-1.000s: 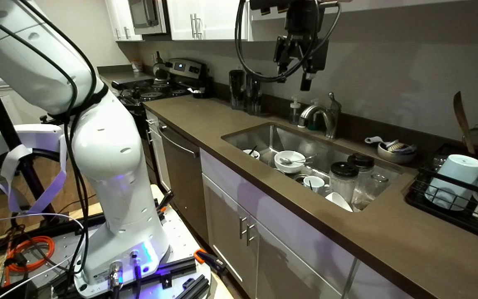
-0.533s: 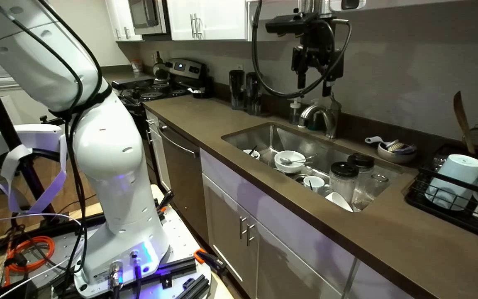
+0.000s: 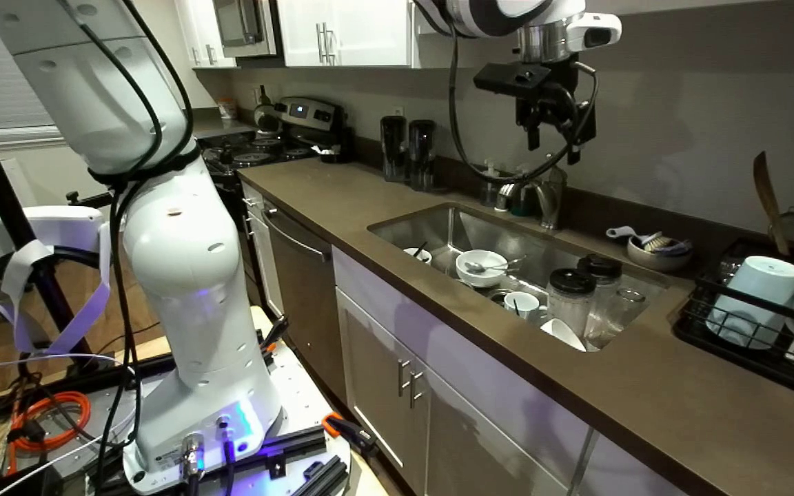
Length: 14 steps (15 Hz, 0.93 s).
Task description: Open the faucet of the sink.
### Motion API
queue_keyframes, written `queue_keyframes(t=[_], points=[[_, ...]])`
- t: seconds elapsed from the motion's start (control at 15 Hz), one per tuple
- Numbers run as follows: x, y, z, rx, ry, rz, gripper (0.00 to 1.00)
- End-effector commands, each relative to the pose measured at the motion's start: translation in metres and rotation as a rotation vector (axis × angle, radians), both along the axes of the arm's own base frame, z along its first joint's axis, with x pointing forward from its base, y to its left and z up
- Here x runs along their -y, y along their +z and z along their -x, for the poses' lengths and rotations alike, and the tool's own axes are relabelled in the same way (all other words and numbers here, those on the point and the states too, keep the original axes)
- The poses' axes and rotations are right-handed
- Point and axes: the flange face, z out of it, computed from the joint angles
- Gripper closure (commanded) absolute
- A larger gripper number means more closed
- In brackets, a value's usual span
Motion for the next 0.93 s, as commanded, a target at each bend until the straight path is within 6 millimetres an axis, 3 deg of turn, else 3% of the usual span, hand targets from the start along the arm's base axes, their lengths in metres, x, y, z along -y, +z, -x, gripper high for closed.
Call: queue_keyframes(t=[0.0,0.27,0.33,0.47,0.87], points=[[0.0,0.012,-0.042,0.101,0.025,-0.003,0.0],[-0.003,0.022,-0.087,0.173,0.042,0.004,0.0],[-0.004,0.02,-0.061,0.139,0.011,0.002,0.0],[-0.005,0.017,-0.069,0.136,0.014,0.003,0.0],[-0.004,0.018,-0.067,0.137,0.011,0.003,0.0]])
